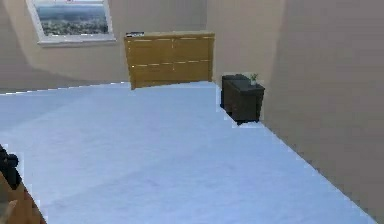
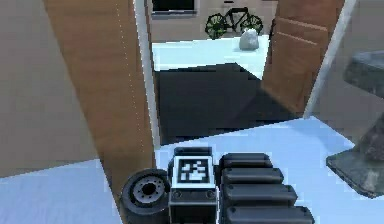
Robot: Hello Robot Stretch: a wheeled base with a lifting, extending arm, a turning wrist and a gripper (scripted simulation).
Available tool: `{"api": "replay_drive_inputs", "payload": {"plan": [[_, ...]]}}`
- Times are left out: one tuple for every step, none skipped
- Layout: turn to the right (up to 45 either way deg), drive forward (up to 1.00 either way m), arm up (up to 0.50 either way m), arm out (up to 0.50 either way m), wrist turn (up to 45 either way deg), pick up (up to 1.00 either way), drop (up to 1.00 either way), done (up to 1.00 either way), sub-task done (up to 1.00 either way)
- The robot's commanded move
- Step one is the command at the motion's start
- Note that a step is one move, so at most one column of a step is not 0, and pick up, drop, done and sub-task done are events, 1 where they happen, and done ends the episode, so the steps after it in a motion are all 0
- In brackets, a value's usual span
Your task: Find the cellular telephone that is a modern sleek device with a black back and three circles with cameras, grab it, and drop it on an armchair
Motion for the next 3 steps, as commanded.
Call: {"api": "replay_drive_inputs", "payload": {"plan": [[0.0, 0.30, 0.00, 0.00, 0.0, 0.00, 0.00, 0.00, 0.00], [-33.0, 0.00, 0.00, 0.00, 0.0, 0.00, 0.00, 0.00, 0.00], [0.0, 1.00, 0.00, 0.00, 0.0, 0.00, 0.00, 0.00, 0.00]]}}
